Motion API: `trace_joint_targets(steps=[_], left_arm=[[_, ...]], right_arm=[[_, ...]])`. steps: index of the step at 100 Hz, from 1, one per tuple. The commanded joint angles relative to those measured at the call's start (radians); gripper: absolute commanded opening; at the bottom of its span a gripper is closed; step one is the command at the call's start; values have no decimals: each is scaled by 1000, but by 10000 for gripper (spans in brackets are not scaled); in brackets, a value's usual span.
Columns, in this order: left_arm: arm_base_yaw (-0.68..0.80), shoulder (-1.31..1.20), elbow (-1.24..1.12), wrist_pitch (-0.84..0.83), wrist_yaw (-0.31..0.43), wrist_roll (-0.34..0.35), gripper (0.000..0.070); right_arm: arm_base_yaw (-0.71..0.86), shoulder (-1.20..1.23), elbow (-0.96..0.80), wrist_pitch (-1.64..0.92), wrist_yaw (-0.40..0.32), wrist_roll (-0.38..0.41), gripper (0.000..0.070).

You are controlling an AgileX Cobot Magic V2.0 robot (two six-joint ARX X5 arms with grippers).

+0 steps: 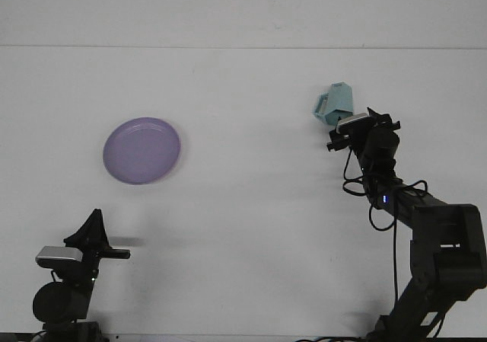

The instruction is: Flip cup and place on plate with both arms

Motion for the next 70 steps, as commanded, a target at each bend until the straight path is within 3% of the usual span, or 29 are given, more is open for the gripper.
trace_joint_targets(steps=[1, 38, 50, 58, 70], left_arm=[[2, -1, -18, 11, 2, 1, 12], [2, -1, -18, 10, 2, 1, 12], [2, -1, -18, 10, 2, 1, 12], [2, -1, -18, 10, 2, 1, 12], [2, -1, -18, 10, 2, 1, 12]], right_arm=[[-2, 49, 37, 7, 0, -22, 512], [-31, 223, 216, -8, -3, -33, 512], [-35, 256, 255, -7, -35, -39, 505], [-39, 271, 271, -6, -35, -45, 424], [-41, 275, 277, -7, -79, -45, 157]])
